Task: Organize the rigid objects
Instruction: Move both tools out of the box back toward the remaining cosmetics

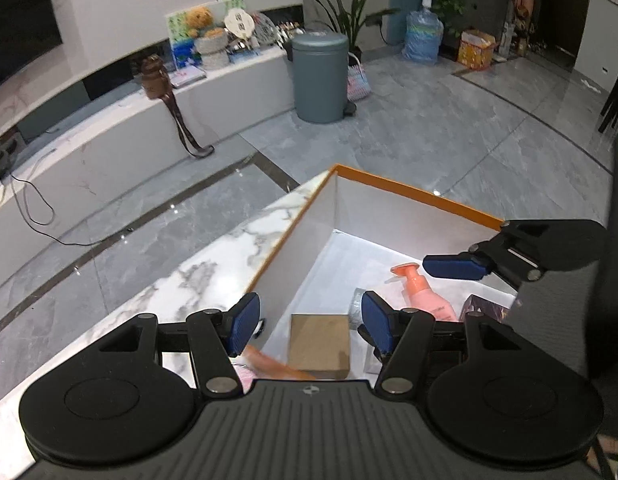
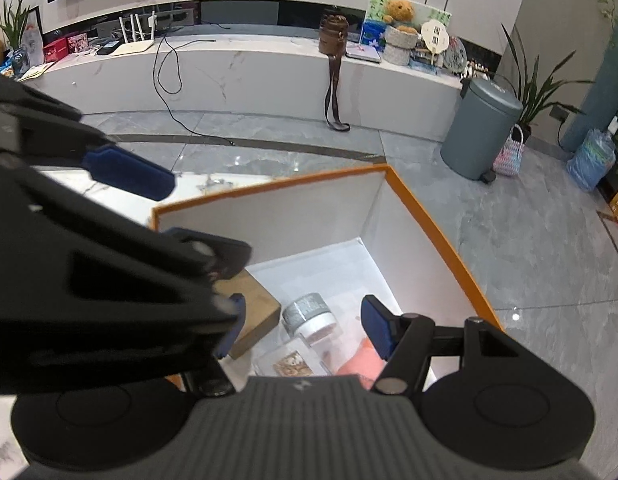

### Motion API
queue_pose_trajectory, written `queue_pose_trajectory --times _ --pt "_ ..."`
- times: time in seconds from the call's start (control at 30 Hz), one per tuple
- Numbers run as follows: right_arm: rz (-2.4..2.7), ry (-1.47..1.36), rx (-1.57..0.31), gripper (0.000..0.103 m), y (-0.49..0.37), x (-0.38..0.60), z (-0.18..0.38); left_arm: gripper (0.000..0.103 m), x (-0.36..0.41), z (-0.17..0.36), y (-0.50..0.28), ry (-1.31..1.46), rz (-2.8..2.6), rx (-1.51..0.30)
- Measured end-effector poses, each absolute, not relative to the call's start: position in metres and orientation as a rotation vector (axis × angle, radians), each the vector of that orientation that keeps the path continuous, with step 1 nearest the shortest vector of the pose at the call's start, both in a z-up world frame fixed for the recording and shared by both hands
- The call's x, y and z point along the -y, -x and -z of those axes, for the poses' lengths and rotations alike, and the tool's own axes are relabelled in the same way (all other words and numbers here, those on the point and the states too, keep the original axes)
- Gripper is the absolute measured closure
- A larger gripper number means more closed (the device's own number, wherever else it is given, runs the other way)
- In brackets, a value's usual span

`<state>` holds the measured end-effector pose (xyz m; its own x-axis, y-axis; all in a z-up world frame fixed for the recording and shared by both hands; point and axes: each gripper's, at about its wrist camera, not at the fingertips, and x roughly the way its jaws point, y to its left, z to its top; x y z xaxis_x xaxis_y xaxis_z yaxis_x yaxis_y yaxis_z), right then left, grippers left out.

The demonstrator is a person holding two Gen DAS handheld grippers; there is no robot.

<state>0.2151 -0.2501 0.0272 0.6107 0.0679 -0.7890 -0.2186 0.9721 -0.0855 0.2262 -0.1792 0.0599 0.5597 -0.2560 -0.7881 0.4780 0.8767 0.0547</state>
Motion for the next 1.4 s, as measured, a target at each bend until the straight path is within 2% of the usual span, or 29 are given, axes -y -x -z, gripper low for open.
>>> queue_pose_trajectory --times 0.4,0.7,0.83,1.4 --pt "-0.267 0.255 -0.791 0.039 -0.189 0.197 -0.05 0.033 0.115 -0.076 -0.192 -0.159 0.367 -0.81" --pt "-0.329 0.325 -0.7 0.039 -0.17 0.167 -0.046 0.033 0.087 -0.069 -0.18 -0.112 0.352 -0.789" --pt "-0.378 0.373 -0.676 0.039 -0.164 0.16 -0.04 0.027 0.074 -0.057 -0.175 -0.096 0.355 -0.779" --pt "-0.56 0.614 -0.737 0.039 -0.16 0.14 0.011 0.027 -0.017 0.021 -0.174 0.073 0.179 -0.843"
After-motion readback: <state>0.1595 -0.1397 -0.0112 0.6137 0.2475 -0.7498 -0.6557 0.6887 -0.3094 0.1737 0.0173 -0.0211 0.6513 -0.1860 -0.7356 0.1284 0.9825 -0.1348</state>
